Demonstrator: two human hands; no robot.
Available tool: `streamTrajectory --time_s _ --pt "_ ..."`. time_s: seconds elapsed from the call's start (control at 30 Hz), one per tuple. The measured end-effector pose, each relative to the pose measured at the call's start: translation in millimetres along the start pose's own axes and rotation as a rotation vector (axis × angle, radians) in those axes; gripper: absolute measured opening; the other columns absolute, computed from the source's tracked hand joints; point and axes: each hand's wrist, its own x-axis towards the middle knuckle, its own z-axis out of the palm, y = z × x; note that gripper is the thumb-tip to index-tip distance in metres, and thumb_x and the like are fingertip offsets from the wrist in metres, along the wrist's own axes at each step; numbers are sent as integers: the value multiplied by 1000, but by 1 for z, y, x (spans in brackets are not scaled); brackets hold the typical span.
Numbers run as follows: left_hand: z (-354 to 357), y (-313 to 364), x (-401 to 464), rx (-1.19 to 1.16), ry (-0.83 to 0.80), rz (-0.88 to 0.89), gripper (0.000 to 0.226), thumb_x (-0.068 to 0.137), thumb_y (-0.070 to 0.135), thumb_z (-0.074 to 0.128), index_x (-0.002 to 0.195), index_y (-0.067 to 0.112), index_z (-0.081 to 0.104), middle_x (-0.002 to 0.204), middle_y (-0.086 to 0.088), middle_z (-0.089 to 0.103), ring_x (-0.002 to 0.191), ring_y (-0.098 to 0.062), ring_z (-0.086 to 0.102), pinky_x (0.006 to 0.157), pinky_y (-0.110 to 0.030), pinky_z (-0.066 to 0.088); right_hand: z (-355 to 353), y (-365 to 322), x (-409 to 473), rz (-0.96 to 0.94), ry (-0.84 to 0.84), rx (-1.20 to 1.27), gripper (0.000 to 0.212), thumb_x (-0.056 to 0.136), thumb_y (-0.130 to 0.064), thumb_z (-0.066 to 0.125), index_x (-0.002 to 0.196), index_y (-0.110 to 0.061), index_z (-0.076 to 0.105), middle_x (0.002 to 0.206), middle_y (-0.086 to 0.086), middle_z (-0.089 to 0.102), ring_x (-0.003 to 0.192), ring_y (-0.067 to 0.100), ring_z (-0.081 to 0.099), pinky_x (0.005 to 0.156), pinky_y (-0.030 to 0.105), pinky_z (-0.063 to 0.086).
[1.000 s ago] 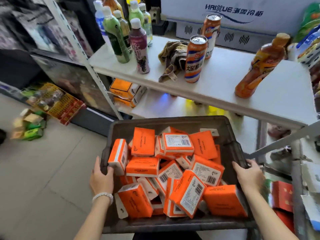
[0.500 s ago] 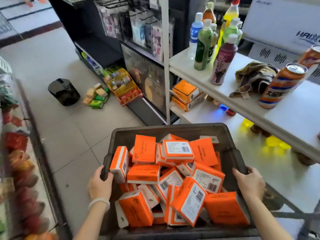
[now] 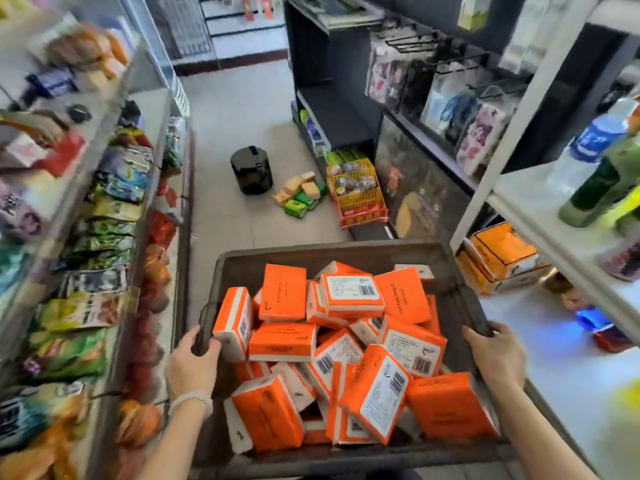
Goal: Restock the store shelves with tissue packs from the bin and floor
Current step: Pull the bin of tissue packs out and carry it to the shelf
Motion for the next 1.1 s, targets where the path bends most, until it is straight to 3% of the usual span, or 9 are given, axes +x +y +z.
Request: streamTrajectory --time_s 0.1,0.27,0.5,0.63,0.8,0.93,1.1 --pt "-17 0 22 -26 82 -37 45 87 23 63 130 14 55 132 -14 55 123 -33 48 102 -43 37 26 -38 4 -66 -42 14 40 82 -33 67 116 -12 61 107 13 67 97 32 60 75 36 47" --pt "-39 -13 54 -65 183 -92 47 85 36 64 129 22 56 129 -11 57 119 -31 50 98 -46 43 63 -95 4 -140 -91 21 48 82 -35 67 124 -13 57 117 13 63 104 32 58 85 41 48" --pt "-55 -20 114 -112 244 -189 46 83 32 67 127 20 58 126 -9 60 116 -31 53 95 -43 45 123 -167 5 -227 -178 -14 52 82 -33 68 126 -9 56 118 17 62 109 37 56 89 47 47" --pt "-58 -15 170 -107 264 -218 45 82 32 67 125 20 60 123 -9 62 113 -32 55 92 -42 46 169 -211 7 -238 -196 -27 43 81 -32 68 117 -8 62 106 18 65 98 37 59 81 45 50" --pt "-59 2 258 -140 263 -210 41 83 29 68 122 18 62 116 -11 65 108 -33 57 91 -43 48 233 -285 19 -250 -206 -12 42 82 -26 68 117 -4 61 108 21 64 101 39 57 82 44 46" --pt "-62 15 330 -168 279 -215 43 83 28 68 124 16 60 120 -10 63 111 -30 56 93 -42 47 284 -346 29 -273 -223 -4 43 79 -32 69 114 -9 63 103 16 66 95 35 60 83 47 51" --pt "-63 32 412 -174 293 -211 43 85 26 66 126 15 59 121 -12 63 113 -32 55 93 -38 42 342 -413 40 -275 -197 -12 46 80 -32 70 118 -8 62 110 18 65 101 37 59 84 44 48"
